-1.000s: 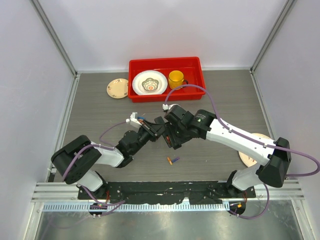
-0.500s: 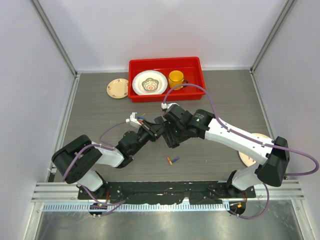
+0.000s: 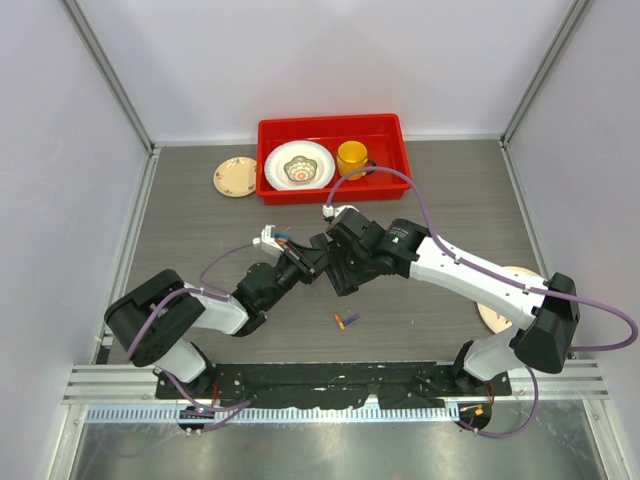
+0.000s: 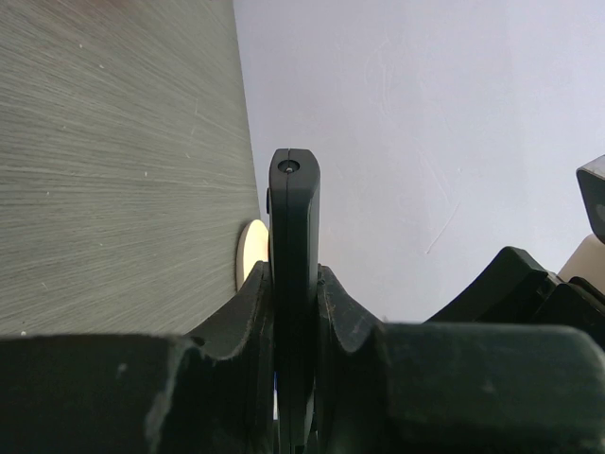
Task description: Load the batteries into the remote control
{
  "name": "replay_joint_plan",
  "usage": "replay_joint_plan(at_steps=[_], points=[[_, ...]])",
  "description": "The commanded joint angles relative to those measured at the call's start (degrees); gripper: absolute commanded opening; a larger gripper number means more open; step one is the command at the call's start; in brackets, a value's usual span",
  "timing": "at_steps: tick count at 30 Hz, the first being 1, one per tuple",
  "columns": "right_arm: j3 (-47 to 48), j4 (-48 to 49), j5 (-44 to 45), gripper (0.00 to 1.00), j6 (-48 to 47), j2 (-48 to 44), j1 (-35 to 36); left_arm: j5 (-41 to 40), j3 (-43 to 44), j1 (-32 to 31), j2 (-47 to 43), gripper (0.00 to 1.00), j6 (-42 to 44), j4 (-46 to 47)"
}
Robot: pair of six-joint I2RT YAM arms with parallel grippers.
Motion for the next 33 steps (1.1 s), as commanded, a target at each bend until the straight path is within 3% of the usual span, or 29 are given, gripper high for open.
replay_joint_plan(at_steps=[1,33], points=[[-0.3,3.4,-1.7,0.01,1.1,0.0,0.2,-0.3,0.4,-0.4,0.4,0.0,-0.3,5.5],[-1.0,4.1,-0.7,0.01,2.8,-3.0,0.7,-2.0,0.4,-0.2,3.2,0.0,-2.6,6.2]])
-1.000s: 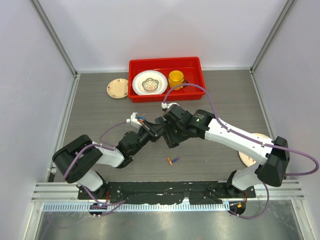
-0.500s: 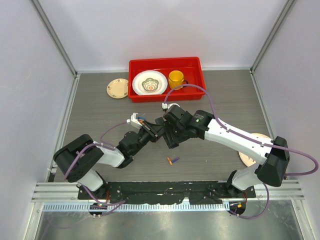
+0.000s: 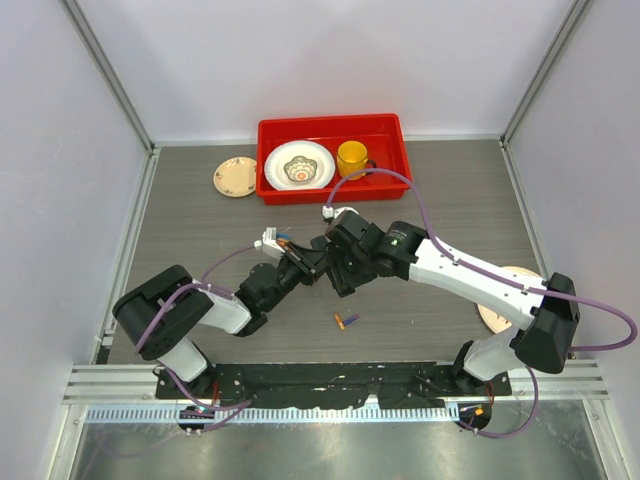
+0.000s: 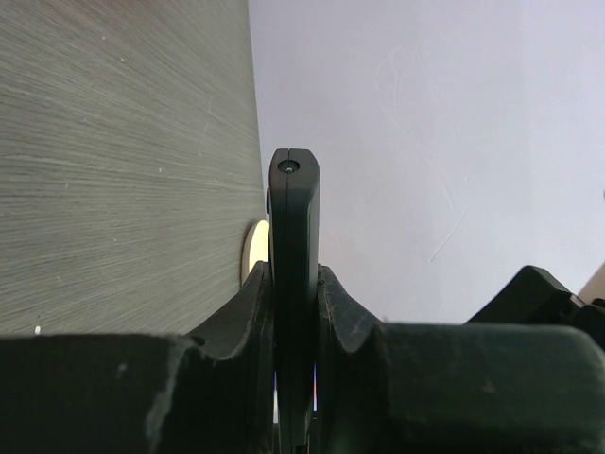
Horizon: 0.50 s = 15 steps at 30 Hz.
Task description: Load the batteries into the remote control
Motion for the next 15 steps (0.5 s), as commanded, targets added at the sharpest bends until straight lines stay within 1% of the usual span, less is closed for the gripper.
replay_joint_plan(at_steps=[1,7,15], points=[[0.3,2.4,-0.1,0.01,0.9,-3.0,0.6,-1.4,0.3,-0.3,0.5,0.0,-1.0,4.7],[-0.4,2.2,-0.2,0.01,0.7,-2.8,0.6,-1.4,0.4,-0.3,0.4,0.0,-1.2,5.0],[-0.9,0.7,2.6,0.01,0.3,-2.5,0.6,-1.4,0.3,-0.3,0.2,0.0,-1.1,4.8]])
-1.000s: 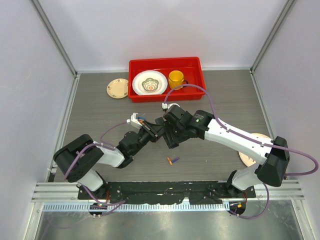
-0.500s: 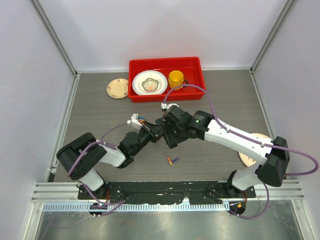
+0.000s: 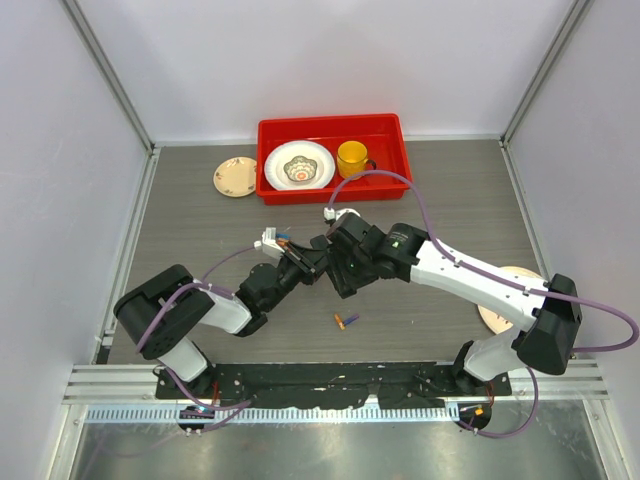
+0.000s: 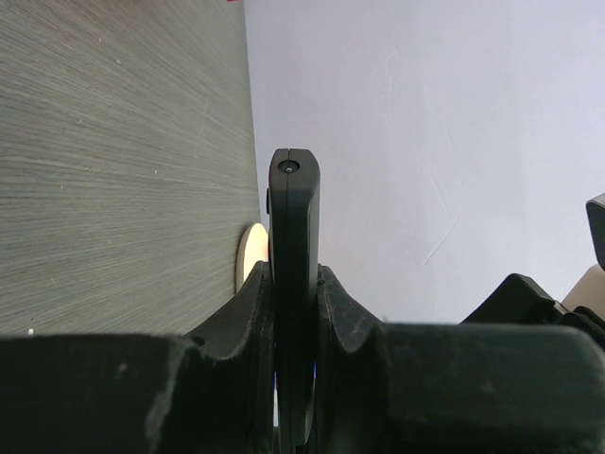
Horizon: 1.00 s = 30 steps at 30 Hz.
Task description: Load the batteries into the remote control
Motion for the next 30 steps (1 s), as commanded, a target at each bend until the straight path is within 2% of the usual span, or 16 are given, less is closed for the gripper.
replay_joint_plan(at_steps=[1,30], points=[[0.1,-0.1,2.4,0.01,0.1,-1.8,0.2,-1.0,0.4,-0.3,-0.3,0.0,-0.1,4.1],[-2.0,1.8,1.2,0.01,-0.4,-0.3,0.1,1.9,0.9,-0.3,-1.4,0.0,-1.3,5.1]])
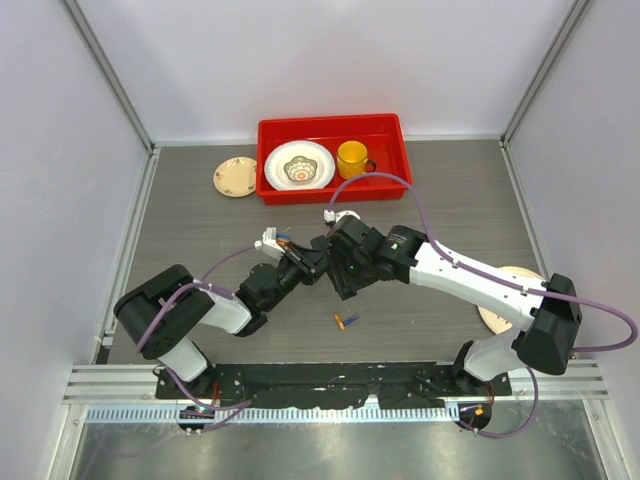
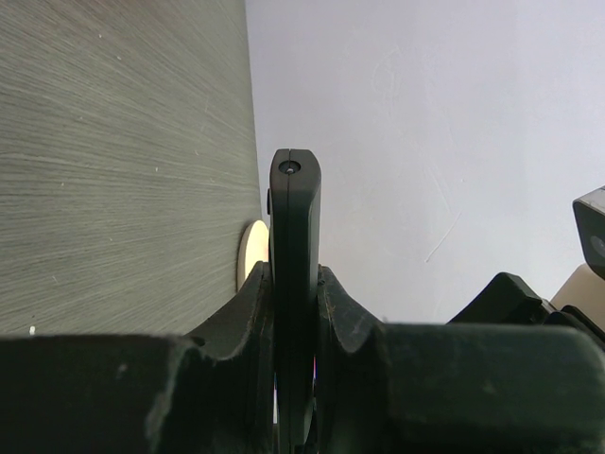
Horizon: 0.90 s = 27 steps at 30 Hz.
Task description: Load the batteries into the remote control
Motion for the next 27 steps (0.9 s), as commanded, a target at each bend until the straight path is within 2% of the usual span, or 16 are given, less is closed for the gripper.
replay_joint_plan(at_steps=[1,13,27], points=[[-0.5,0.8,0.6,0.01,-0.4,-0.2,0.2,1.7,1.0,-0.3,-1.4,0.0,-1.3,5.5],[0.0,0.3,-2.6,0.01,-0.6,0.5,0.1,2.7,-0.3,-0.3,-0.6,0.0,-1.9,10.0],[-0.4,-2.2,-4.1,0.01,-0.3,0.4,0.1,1.6,-0.4,-0.3,-1.7,0.0,-0.3,9.5]])
